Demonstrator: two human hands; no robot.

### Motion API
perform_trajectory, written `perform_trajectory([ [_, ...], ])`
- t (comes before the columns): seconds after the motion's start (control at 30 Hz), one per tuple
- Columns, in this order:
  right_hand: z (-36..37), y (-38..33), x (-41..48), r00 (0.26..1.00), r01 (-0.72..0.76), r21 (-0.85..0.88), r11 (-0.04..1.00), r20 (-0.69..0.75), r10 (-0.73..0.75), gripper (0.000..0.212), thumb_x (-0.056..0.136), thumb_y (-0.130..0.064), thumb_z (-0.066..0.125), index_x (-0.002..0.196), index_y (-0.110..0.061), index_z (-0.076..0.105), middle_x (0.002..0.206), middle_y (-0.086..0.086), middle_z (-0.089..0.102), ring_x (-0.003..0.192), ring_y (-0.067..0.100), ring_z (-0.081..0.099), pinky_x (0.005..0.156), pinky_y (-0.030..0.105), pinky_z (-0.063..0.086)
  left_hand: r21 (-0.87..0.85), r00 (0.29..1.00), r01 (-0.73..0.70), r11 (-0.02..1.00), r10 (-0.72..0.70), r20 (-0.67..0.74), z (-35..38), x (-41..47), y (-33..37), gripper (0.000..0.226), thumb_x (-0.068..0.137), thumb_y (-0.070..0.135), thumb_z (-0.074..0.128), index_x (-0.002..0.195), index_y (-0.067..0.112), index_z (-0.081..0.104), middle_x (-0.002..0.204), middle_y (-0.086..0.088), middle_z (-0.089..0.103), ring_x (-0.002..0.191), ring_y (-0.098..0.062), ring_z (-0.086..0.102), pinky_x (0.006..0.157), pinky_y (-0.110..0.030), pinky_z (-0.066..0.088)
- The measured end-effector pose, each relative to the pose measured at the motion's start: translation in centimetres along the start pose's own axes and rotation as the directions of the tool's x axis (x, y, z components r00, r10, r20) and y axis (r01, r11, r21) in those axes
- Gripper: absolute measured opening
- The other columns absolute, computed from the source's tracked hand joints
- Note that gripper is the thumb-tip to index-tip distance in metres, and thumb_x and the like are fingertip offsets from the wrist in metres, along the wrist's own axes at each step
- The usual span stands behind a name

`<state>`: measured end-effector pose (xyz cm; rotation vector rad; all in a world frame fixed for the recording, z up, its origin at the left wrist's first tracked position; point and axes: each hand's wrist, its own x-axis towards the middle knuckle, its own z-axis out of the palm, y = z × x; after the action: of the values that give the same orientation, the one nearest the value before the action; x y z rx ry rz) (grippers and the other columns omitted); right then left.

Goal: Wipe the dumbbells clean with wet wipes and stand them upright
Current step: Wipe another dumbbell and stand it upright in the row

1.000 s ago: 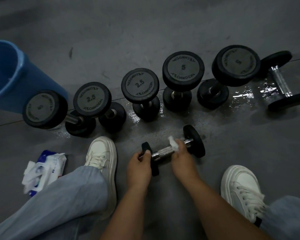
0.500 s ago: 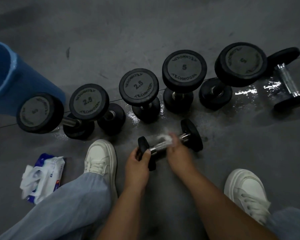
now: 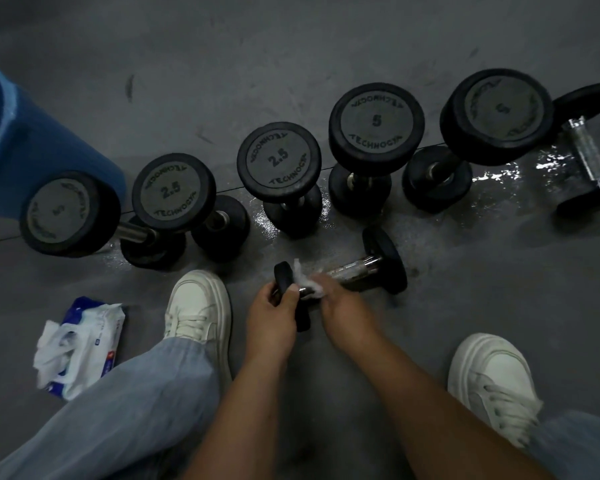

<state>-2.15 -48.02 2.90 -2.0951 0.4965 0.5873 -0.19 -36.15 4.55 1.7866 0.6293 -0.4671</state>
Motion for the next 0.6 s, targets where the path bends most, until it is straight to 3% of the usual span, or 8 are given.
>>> perform_trajectory([
  [0.1, -0.9, 1.5, 0.2, 0.957, -0.159, -0.061, 0.985, -0.254, 0.138, 0.051, 0.097, -0.02, 0.037, 0.144, -0.039, 0.028, 0.098, 0.016, 0.066, 0.09, 0.034, 0.064, 0.072, 0.033, 0.047, -0.016, 1.0, 0.009, 1.0, -0.009, 0.003, 0.0, 0.0, 0.0, 0.009, 0.096, 0.02, 0.062, 0.099, 0.028, 0.06, 0.093, 0.015, 0.066, 0.085, 0.005, 0.061, 0.073, -0.013, 0.045],
  [0.17, -0.1, 1.3, -0.8, 0.992, -0.088, -0.133, 0.987, -0.098, 0.075, 0.059, 0.097, -0.018, 0.037, 0.147, -0.043, 0.02, 0.093, 0.013, 0.064, 0.087, 0.031, 0.064, 0.069, 0.029, 0.043, -0.028, 1.0, 0.025, 0.999, -0.025, 0.003, 0.1, -0.1, 0.0, 0.01, 0.096, 0.019, 0.062, 0.104, 0.025, 0.062, 0.097, 0.01, 0.069, 0.089, 0.0, 0.064, 0.076, -0.018, 0.047],
  [0.23, 0.5, 0.4, -1.5, 0.998, -0.014, -0.101, 0.995, 0.067, 0.021, 0.058, 0.097, -0.02, 0.038, 0.147, -0.046, 0.024, 0.104, 0.014, 0.066, 0.094, 0.03, 0.064, 0.071, 0.026, 0.04, -0.04, 0.999, 0.045, 0.998, -0.045, 0.008, 0.0, -0.2, 0.0, 0.012, 0.095, 0.019, 0.063, 0.105, 0.025, 0.063, 0.102, 0.004, 0.071, 0.093, -0.007, 0.067, 0.081, -0.025, 0.05],
  [0.37, -0.3, 1.1, -0.2, 0.962, -0.167, -0.104, 0.98, -0.234, 0.139, 0.059, 0.097, -0.016, 0.038, 0.148, -0.04, 0.02, 0.096, 0.016, 0.068, 0.085, 0.031, 0.065, 0.067, 0.03, 0.045, 0.001, 0.998, 0.062, 0.998, -0.062, 0.011, -0.2, -0.4, 0.1, 0.016, 0.093, 0.016, 0.065, 0.105, 0.026, 0.062, 0.106, 0.002, 0.071, 0.097, -0.011, 0.066, 0.092, -0.033, 0.051],
  [0.4, -0.3, 1.1, -0.3, 0.968, -0.184, -0.142, 0.973, -0.199, 0.154, 0.06, 0.097, -0.017, 0.037, 0.148, -0.042, 0.018, 0.097, 0.016, 0.068, 0.086, 0.031, 0.065, 0.067, 0.03, 0.044, 0.007, 0.998, 0.063, 0.998, -0.063, 0.007, -0.2, -0.5, 0.1, 0.016, 0.092, 0.015, 0.065, 0.104, 0.026, 0.062, 0.106, 0.002, 0.071, 0.098, -0.012, 0.066, 0.093, -0.034, 0.051],
  [0.5, 0.7, -0.1, -0.8, 0.988, -0.057, -0.107, 0.993, 0.136, 0.071, 0.05, 0.099, -0.026, 0.033, 0.143, -0.048, 0.025, 0.119, 0.013, 0.064, 0.106, 0.029, 0.062, 0.082, 0.029, 0.044, -0.038, 0.997, 0.082, 0.996, -0.082, 0.014, -0.2, -0.8, 0.0, 0.014, 0.09, 0.013, 0.066, 0.101, 0.021, 0.068, 0.104, -0.001, 0.074, 0.099, -0.016, 0.069, 0.096, -0.04, 0.053],
  [0.53, 0.6, -0.4, -0.7, 0.987, -0.007, -0.082, 0.997, 0.159, 0.02, 0.048, 0.098, -0.026, 0.033, 0.142, -0.047, 0.029, 0.124, 0.013, 0.062, 0.109, 0.029, 0.061, 0.087, 0.031, 0.046, -0.064, 0.995, 0.094, 0.994, -0.093, 0.021, -0.2, -1.1, -0.1, 0.016, 0.09, 0.013, 0.066, 0.104, 0.019, 0.069, 0.104, -0.002, 0.075, 0.1, -0.017, 0.07, 0.096, -0.041, 0.053],
  [0.6, -0.4, 0.5, -0.2, 1.0, -0.027, -0.104, 0.994, 0.007, 0.028, 0.051, 0.097, -0.022, 0.035, 0.141, -0.045, 0.027, 0.117, 0.015, 0.064, 0.105, 0.032, 0.063, 0.083, 0.031, 0.047, -0.07, 0.995, 0.096, 0.993, -0.094, 0.023, -0.2, -1.7, -0.4, 0.018, 0.091, 0.018, 0.066, 0.108, 0.017, 0.07, 0.104, -0.002, 0.075, 0.099, -0.017, 0.07, 0.095, -0.041, 0.053],
])
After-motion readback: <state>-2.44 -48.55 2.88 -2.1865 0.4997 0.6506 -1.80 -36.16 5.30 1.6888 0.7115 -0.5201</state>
